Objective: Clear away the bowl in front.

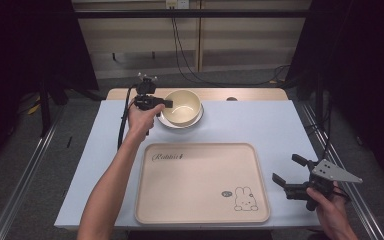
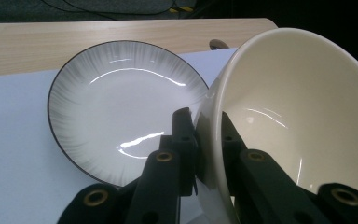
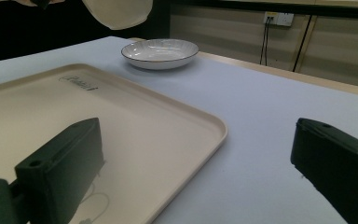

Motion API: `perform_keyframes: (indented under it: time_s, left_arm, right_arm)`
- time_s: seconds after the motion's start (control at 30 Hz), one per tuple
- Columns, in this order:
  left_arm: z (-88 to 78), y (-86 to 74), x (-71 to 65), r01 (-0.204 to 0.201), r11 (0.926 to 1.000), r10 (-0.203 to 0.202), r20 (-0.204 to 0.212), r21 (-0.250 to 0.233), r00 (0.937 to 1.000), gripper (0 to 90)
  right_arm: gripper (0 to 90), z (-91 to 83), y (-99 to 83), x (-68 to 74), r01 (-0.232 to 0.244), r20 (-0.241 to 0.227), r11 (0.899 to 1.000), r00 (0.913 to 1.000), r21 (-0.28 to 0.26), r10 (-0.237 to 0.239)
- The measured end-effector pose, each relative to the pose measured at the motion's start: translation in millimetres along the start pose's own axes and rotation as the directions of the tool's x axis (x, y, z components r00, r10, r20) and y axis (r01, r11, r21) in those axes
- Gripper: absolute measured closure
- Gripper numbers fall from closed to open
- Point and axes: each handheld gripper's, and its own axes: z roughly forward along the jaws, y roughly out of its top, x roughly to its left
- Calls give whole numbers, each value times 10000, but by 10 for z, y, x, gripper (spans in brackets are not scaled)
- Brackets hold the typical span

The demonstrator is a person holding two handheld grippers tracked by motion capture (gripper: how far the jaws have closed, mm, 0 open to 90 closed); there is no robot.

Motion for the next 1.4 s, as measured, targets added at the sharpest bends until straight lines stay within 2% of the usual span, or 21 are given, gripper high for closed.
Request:
perform_keyframes:
  time_s: [0.23,0.5,0.67,0.77,1.0,1.2,1.23,1.33,1.4]
  left_arm:
    - [6,-43,-136,-410,9990,402,388,203,9984,827]
    - [29,-89,-264,-548,9981,529,685,263,9962,827]
    - [62,-136,-383,-466,9988,442,1174,173,9921,827]
    - [73,-146,-418,-546,9982,509,1220,268,9912,827]
    - [254,-237,-583,-957,9911,823,1392,927,9868,827]
    - [364,-262,-688,-1096,9877,912,1585,1112,9831,827]
    - [397,-256,-729,-1231,9853,1029,1632,1184,9812,827]
    - [438,-250,-787,-1209,9860,1003,1711,1149,9801,827]
    - [509,-262,-853,-1329,9829,1078,1860,1277,9766,827]
  right_arm:
    - [21,-2,2,-1,36,11,10000,10000,-41,-36]
    - [21,-5,5,-9,84,-18,9999,10000,-117,-84]
    - [21,-9,7,-11,88,-37,9999,10000,-73,-88]
    - [21,-5,6,-10,115,16,9999,9999,-114,-115]
    - [21,-3,5,-12,139,32,9999,9999,-79,-139]
    - [21,-4,5,-7,148,5,9999,9999,-3,-148]
    - [21,-4,5,-7,147,9,9999,9999,-4,-147]
    - [21,-2,4,-6,148,-14,9999,9999,-19,-148]
    - [21,-6,5,-8,170,43,9999,9998,-27,-170]
